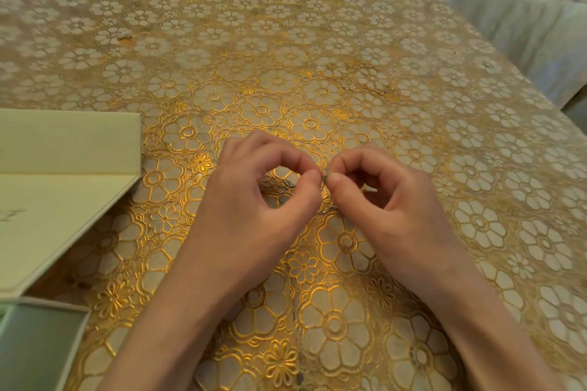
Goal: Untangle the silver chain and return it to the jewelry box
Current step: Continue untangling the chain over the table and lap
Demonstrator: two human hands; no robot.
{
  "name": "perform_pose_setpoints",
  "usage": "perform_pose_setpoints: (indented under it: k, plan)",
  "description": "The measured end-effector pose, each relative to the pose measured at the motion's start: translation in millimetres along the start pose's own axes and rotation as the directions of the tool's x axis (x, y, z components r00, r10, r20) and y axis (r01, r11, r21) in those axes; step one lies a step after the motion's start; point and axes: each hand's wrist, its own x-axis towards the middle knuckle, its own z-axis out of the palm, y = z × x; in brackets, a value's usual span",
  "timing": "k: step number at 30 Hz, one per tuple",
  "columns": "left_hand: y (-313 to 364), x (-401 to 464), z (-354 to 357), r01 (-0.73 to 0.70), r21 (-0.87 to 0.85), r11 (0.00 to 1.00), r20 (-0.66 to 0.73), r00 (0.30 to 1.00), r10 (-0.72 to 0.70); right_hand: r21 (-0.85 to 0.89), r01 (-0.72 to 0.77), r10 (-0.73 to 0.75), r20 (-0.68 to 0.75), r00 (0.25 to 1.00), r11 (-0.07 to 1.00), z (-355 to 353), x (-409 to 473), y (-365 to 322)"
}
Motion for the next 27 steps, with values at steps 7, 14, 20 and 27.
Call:
perform_pose_setpoints:
  k: [7, 14, 20, 27]
  plan:
    - [-0.3, 0.1, -1.5, 0.012, -0.01, 1.0, 0.009, 1.0, -0.012, 0.005, 0.004, -0.004, 0.002, 1.0, 1.0, -0.2, -0.1, 0.1]
    - [-0.3, 1.0, -3.0, 0.03, -0.033, 0.999, 0.033, 0.999, -0.029, 0.008, 0.012, -0.012, -0.002, 1.0, 1.0, -0.2, -0.5, 0.2]
    - [-0.5, 0.9, -2.9, 0.026, -0.032, 0.999, 0.044, 0.999, -0.024, 0.022, 0.008, -0.008, 0.012, 1.0, 1.0, -0.8, -0.9, 0.3]
    - [-3.8, 0.7, -0.6, -0.049, 0.021, 0.999, 0.08, 0.996, 0.048, 0.035, -0.007, 0.007, -0.002, 1.0, 0.999, -0.4, -0.6, -0.6]
